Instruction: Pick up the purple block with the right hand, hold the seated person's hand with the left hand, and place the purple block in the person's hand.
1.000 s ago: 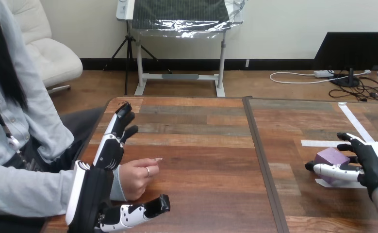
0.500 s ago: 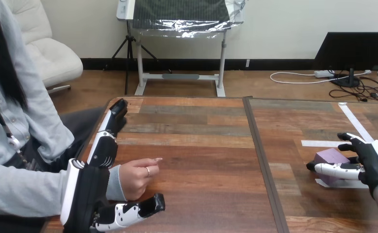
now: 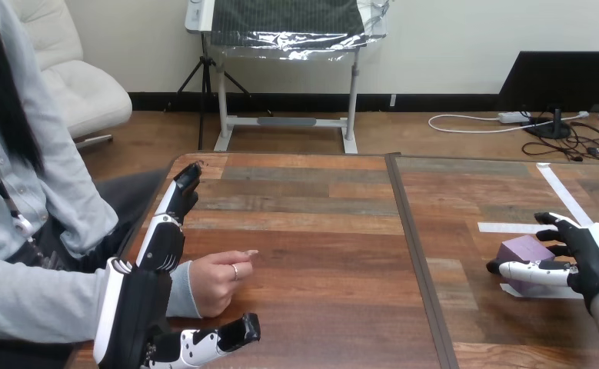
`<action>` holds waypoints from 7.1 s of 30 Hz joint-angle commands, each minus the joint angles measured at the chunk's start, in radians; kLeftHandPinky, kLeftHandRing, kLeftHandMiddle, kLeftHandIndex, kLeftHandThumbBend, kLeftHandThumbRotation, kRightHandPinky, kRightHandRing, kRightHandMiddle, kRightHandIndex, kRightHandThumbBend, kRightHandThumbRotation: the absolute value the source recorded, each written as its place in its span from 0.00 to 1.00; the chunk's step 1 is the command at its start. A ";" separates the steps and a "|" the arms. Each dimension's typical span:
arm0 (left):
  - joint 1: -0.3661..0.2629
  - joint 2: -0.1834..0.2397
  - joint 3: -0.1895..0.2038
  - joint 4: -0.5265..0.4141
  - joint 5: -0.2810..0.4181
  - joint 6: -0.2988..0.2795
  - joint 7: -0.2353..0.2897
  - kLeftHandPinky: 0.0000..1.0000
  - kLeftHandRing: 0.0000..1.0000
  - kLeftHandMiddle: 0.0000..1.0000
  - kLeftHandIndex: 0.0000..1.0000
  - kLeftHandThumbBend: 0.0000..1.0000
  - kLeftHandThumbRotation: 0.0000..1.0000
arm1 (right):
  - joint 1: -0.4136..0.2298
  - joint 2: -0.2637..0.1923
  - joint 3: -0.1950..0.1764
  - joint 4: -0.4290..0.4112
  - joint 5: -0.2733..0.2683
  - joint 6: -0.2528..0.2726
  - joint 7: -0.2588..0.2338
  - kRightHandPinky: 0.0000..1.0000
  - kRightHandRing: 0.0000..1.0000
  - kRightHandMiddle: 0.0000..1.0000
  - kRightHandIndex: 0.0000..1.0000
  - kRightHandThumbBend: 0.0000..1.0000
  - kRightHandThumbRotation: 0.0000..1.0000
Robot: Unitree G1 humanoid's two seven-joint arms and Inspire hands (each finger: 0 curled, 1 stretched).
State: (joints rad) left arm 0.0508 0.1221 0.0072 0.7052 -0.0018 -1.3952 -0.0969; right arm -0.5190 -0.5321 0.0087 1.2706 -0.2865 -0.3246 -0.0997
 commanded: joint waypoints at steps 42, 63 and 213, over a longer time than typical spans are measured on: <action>-0.043 -0.001 0.009 -0.031 -0.005 -0.010 -0.007 0.88 0.94 0.96 0.92 1.00 0.57 | -0.068 0.031 0.013 0.006 -0.001 0.091 -0.162 0.45 0.51 0.56 0.54 0.80 0.00; -0.049 0.006 0.000 -0.026 -0.017 -0.007 -0.016 0.92 0.96 0.96 0.93 1.00 0.57 | -0.077 0.035 0.002 -0.016 0.014 0.068 -0.216 0.36 0.44 0.53 0.54 0.80 0.00; -0.509 0.455 -0.366 0.394 0.942 0.870 0.649 0.86 0.90 0.90 0.93 1.00 0.29 | 0.218 0.334 -0.116 -0.786 0.330 -0.157 0.112 0.31 0.37 0.45 0.48 0.75 0.00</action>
State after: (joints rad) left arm -0.3886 0.5501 -0.3148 1.0200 0.9341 -0.5638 0.5501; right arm -0.2781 -0.1979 -0.0860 0.5757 0.0118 -0.4741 -0.0020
